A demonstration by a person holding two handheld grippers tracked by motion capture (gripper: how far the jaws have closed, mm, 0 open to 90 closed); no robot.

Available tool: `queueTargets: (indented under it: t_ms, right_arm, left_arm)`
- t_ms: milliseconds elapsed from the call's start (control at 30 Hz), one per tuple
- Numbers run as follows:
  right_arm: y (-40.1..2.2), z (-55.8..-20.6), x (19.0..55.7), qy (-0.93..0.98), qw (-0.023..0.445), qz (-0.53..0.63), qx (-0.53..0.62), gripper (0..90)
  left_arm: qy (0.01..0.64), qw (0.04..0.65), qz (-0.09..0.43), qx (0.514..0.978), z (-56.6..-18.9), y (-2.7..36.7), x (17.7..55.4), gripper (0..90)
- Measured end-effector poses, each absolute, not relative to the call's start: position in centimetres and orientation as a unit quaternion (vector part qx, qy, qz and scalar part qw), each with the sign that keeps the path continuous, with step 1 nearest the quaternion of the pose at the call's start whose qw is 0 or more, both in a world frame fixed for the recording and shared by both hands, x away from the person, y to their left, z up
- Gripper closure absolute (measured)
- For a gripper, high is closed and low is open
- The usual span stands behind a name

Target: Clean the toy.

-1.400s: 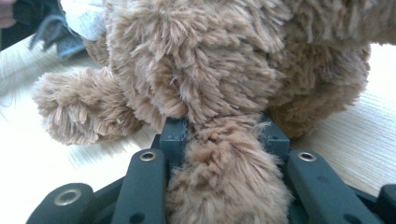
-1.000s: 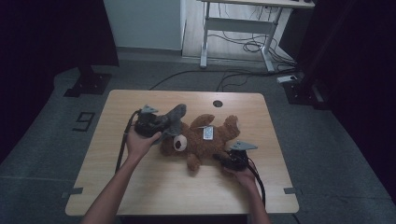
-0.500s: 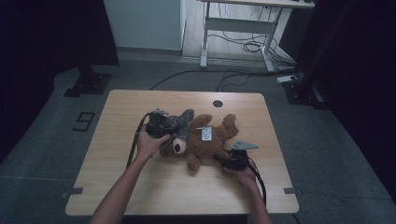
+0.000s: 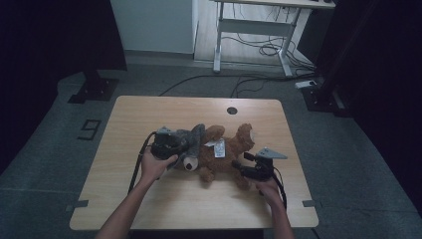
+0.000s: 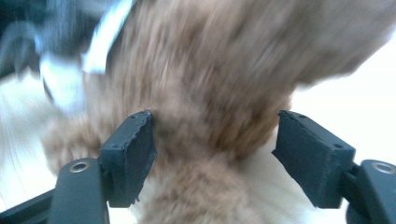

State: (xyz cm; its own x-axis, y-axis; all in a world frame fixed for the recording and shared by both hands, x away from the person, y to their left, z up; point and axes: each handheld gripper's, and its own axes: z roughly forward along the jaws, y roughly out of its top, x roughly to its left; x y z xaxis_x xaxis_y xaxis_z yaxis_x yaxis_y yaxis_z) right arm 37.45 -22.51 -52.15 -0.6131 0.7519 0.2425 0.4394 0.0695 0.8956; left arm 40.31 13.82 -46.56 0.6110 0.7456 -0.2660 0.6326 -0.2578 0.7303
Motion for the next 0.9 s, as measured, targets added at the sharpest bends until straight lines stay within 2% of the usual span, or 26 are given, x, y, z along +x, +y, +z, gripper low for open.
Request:
queueTargets:
  t_ms: [267,367,433,533,633,767,900]
  right_arm:
    - [-23.8,-50.2,37.0,0.676,0.160,0.576,0.431,21.1]
    - [-23.4,-49.9,37.2,0.674,0.164,0.576,0.432,22.0]
    - [-23.2,-49.8,37.4,0.675,0.162,0.580,0.427,27.8]
    - [-22.5,-50.0,37.2,0.696,0.159,0.565,0.413,43.4]
    - [-22.3,-50.3,37.0,0.709,0.150,0.558,0.404,53.9]
    - [-21.8,-51.0,36.5,0.722,0.136,0.550,0.397,61.4]
    - [-20.5,-51.9,35.8,0.732,0.130,0.542,0.391,62.5]
  left_arm:
    - [0.426,0.446,0.062,0.785,-47.7,14.1,38.1,78.4]
    - [0.423,0.447,0.058,0.786,-47.8,14.2,37.7,78.4]
    - [0.421,0.446,0.058,0.788,-47.8,14.1,37.4,78.4]
    - [0.420,0.442,0.055,0.791,-47.9,14.2,37.1,78.4]
    - [0.422,0.446,0.049,0.788,-48.0,14.3,37.1,78.4]
    - [0.421,0.443,0.050,0.790,-48.0,14.1,37.0,78.4]
    - [0.419,0.443,0.046,0.791,-48.1,14.3,36.7,78.3]
